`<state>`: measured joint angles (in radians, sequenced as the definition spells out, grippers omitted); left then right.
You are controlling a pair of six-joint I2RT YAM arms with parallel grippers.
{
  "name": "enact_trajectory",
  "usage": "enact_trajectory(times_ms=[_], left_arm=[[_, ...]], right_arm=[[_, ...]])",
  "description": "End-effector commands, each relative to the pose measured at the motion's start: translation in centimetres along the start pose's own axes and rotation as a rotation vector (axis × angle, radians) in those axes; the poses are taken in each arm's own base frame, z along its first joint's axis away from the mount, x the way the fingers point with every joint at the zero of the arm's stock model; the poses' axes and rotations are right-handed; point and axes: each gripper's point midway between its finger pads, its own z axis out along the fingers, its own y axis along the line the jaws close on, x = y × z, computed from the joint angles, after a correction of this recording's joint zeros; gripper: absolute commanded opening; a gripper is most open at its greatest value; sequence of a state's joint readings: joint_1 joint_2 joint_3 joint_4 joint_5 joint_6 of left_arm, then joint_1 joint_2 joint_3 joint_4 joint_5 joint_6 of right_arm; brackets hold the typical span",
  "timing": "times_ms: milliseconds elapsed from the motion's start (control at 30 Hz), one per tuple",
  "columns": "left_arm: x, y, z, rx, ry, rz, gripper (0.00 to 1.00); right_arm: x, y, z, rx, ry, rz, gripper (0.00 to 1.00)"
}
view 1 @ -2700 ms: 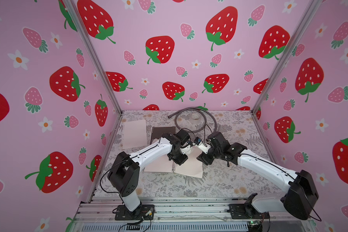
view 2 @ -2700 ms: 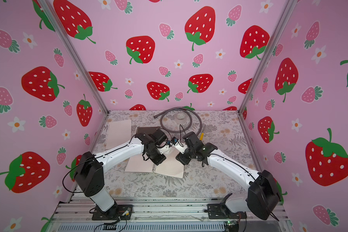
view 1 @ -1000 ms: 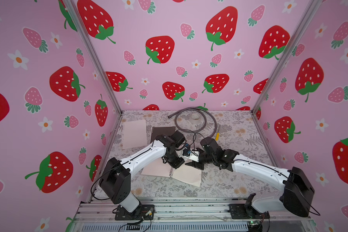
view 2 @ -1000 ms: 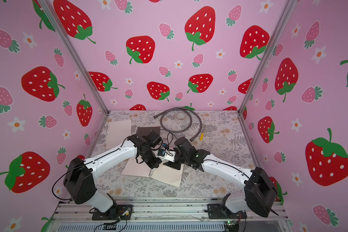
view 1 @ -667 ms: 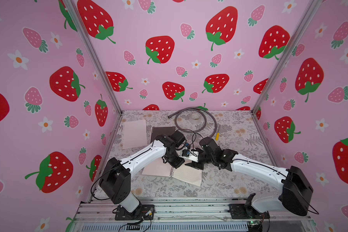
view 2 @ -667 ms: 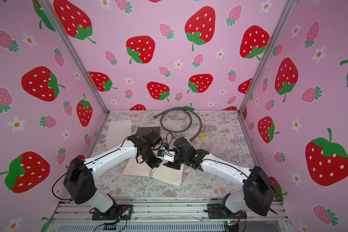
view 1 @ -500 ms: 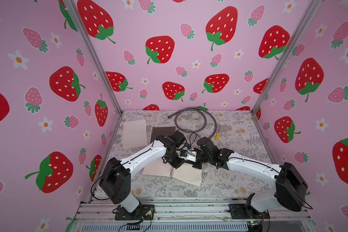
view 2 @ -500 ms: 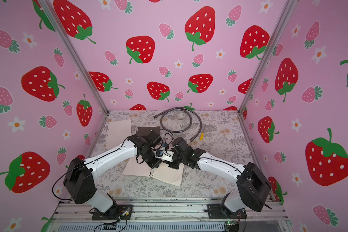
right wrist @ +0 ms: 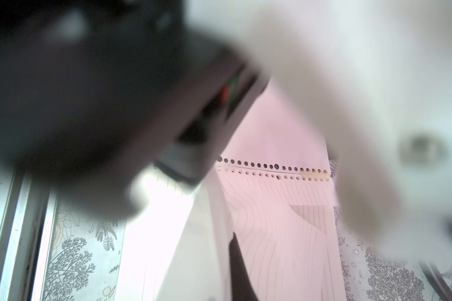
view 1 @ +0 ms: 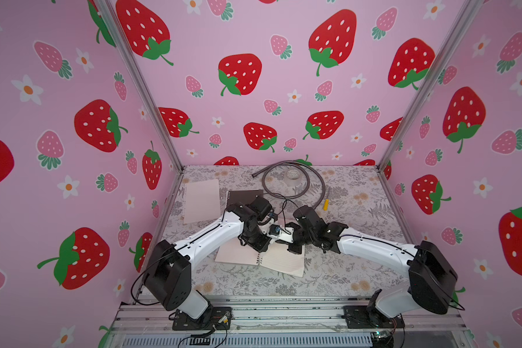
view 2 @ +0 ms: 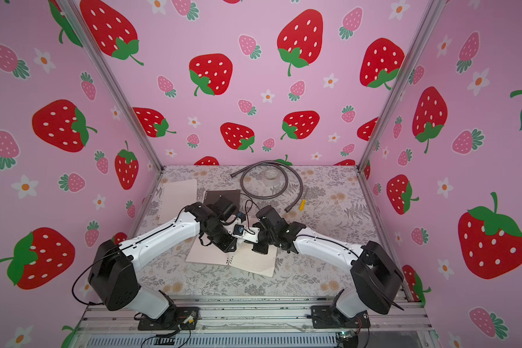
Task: Tear off pages from different notebooks
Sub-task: Tear off the paper from the notebook.
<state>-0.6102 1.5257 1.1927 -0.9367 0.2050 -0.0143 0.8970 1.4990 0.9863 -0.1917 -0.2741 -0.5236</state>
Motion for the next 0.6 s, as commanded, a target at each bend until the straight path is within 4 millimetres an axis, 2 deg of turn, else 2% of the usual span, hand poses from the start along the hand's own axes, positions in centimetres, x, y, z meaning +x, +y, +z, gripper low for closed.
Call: enact_trajectory(times_ms=[0, 67, 233, 367, 467, 567], left_arm=[[-0.3, 4.4, -1.0, -0.11, -0.075, -0.21, 0.12], [1.0, 5.4, -0.1, -0.128, -0.006, -0.263, 0.0], [3.6, 5.4, 3.7, -0.104, 0.171, -0.326, 0.0], [4.4, 6.7, 5.5, -0.166, 0.24, -0.37, 0.0], [4.6, 6.8, 6.8, -0.168, 0.29, -0.374, 0.0], [5.1, 7.4, 7.9, -0.196, 0.333, -0.383, 0.0]], right_arm=[[-0.2, 0.8, -0.7, -0.027, 0.008, 0.023, 0.0], [0.0, 1.2, -0.4, -0.042, 0.021, 0.032, 0.0], [0.3, 2.2, 0.8, -0.089, 0.059, 0.032, 0.0], [0.2, 2.4, 1.7, -0.128, 0.09, 0.034, 0.0], [0.1, 2.6, 2.0, -0.166, 0.131, 0.028, 0.0], [0.0, 2.0, 2.5, -0.16, 0.156, 0.008, 0.0]])
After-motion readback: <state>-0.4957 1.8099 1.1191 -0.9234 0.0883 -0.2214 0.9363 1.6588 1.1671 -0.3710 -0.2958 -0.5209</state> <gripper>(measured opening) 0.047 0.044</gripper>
